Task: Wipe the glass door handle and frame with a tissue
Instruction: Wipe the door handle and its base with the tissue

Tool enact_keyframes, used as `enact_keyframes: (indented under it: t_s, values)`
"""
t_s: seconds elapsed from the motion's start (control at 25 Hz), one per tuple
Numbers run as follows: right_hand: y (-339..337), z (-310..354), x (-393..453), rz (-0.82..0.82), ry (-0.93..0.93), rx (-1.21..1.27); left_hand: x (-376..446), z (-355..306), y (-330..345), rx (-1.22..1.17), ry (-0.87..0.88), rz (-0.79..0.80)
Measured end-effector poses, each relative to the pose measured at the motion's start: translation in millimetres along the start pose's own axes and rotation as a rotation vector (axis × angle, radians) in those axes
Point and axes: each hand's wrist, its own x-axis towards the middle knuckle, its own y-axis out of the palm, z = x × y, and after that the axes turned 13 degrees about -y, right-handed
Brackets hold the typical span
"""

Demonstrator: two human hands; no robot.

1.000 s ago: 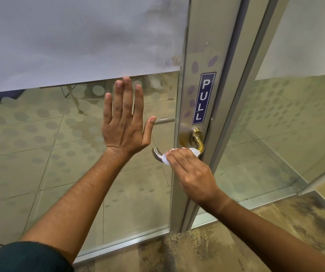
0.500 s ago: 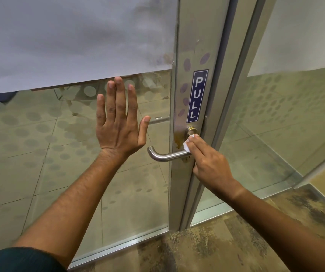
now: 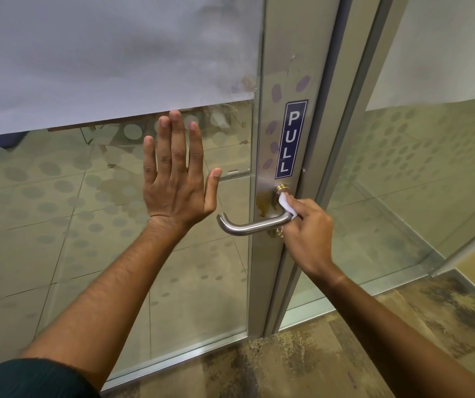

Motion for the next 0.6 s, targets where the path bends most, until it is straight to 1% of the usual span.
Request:
enact_keyframes:
  t_s: [0.16, 0.2, 0.28, 0.36, 0.44, 0.6]
  values:
    - [5, 8, 7, -0.194, 0.530, 0.496, -1, 0, 0, 0.004, -0.003, 0.002]
    - [5, 11, 8, -0.221, 0.632, 0.605, 0, -1, 0, 0.009, -0.003, 0.001]
    - [3, 19, 7, -0.265, 0.776, 0.839, -1, -1, -1, 0.013, -0.001, -0.002]
    - [2, 28, 0, -0.320, 0.869, 1.085, -1, 0, -1, 0.014, -0.001, -0.005]
    - [4, 36, -12, -0.336, 0.914, 1.255, 0, -1, -3, 0.003, -0.001, -0.005]
    - [26, 64, -33, -0.208, 0.922, 1.326, 0, -1, -4, 0.011, 0.011, -0.004]
